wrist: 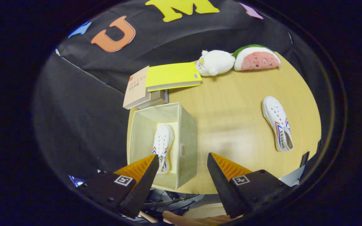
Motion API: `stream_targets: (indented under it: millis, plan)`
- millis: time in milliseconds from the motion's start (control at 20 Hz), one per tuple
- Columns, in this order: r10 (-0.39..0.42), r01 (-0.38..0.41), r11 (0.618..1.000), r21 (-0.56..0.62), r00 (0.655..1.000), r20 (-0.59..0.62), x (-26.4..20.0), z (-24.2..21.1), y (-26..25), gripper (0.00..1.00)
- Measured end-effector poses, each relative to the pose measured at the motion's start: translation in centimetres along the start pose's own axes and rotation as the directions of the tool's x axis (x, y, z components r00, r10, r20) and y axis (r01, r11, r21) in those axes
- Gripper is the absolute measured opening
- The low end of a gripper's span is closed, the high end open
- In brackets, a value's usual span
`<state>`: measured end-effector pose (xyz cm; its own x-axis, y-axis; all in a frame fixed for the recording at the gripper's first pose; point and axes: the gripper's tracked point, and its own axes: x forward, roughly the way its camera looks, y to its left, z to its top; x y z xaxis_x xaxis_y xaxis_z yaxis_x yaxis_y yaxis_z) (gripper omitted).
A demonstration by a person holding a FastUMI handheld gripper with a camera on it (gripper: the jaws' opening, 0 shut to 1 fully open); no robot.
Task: Open the storage box then place both shoes into the box .Put the left shoe in first, then the right shoe, with the right side of both shoes facing outward in a uniform manner.
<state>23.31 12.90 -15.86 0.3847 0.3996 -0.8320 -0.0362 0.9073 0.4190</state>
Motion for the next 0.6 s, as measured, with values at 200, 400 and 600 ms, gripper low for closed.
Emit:
stream_targets:
  millis: [200,400,600]
  plan:
    - [-0.014,0.015,0.998,0.064,1.000,-0.027,-0.5,0.2,-6.5,0.99]
    - [-0.070,0.076,0.993,0.089,0.995,-0.067,-0.6,0.8,-13.9,0.99]
    - [-0.225,0.229,0.973,0.024,0.966,-0.127,-0.8,1.1,-22.3,0.99]
